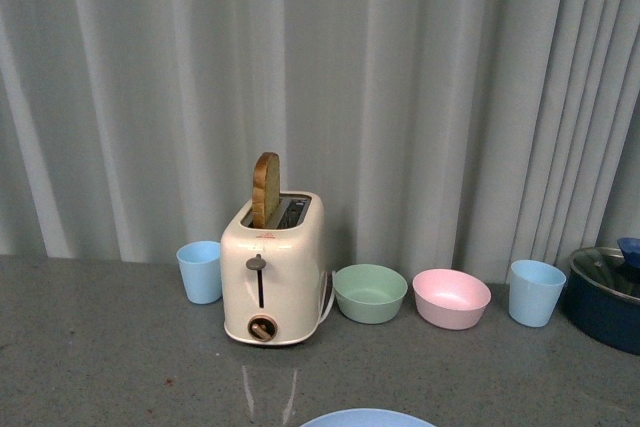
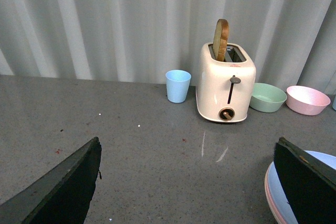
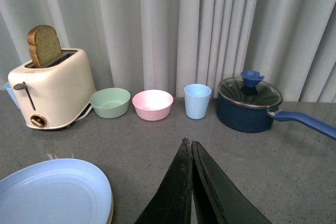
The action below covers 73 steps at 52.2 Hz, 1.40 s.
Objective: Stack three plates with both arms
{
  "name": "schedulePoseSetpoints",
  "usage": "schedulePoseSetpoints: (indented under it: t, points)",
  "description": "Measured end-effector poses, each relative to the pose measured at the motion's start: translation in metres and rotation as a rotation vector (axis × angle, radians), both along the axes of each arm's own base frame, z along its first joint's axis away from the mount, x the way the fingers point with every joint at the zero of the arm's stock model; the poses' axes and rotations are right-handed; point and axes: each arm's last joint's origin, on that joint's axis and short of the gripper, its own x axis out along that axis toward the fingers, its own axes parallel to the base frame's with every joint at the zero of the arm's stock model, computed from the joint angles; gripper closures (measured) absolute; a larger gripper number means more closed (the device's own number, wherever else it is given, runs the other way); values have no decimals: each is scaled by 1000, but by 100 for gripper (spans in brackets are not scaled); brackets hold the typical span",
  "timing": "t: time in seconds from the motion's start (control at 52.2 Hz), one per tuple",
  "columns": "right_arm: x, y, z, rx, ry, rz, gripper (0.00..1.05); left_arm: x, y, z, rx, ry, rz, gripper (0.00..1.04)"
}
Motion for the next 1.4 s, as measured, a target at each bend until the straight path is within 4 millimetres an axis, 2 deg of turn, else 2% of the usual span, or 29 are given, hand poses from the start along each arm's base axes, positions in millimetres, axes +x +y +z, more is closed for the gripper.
schedulePoseSetpoints:
  t: [0.23, 0.498, 0.574, 0.823, 0.88, 0.919, 1.033, 1.397]
  points:
    - [-11, 0, -3, 0, 5, 1, 102, 0, 0, 0, 0, 0, 0, 7]
    - [-11, 0, -3, -1, 5, 1, 102, 0, 0, 0, 0, -1, 0, 7]
    - [-11, 0, -3, -2, 5, 1, 91, 0, 0, 0, 0, -1, 0, 7]
    - [-12, 0, -3, -2, 5, 1, 49, 0, 0, 0, 0, -1, 0, 7]
    - [-12, 0, -3, -2, 5, 1, 38, 0, 0, 0, 0, -1, 0, 7]
    - [-12, 0, -3, -2, 5, 1, 27, 0, 0, 0, 0, -1, 0, 7]
    - [-12, 0, -3, -2, 5, 1, 7, 0, 0, 0, 0, -1, 0, 7]
    - [-12, 0, -3, -1, 5, 1, 7, 0, 0, 0, 0, -1, 0, 7]
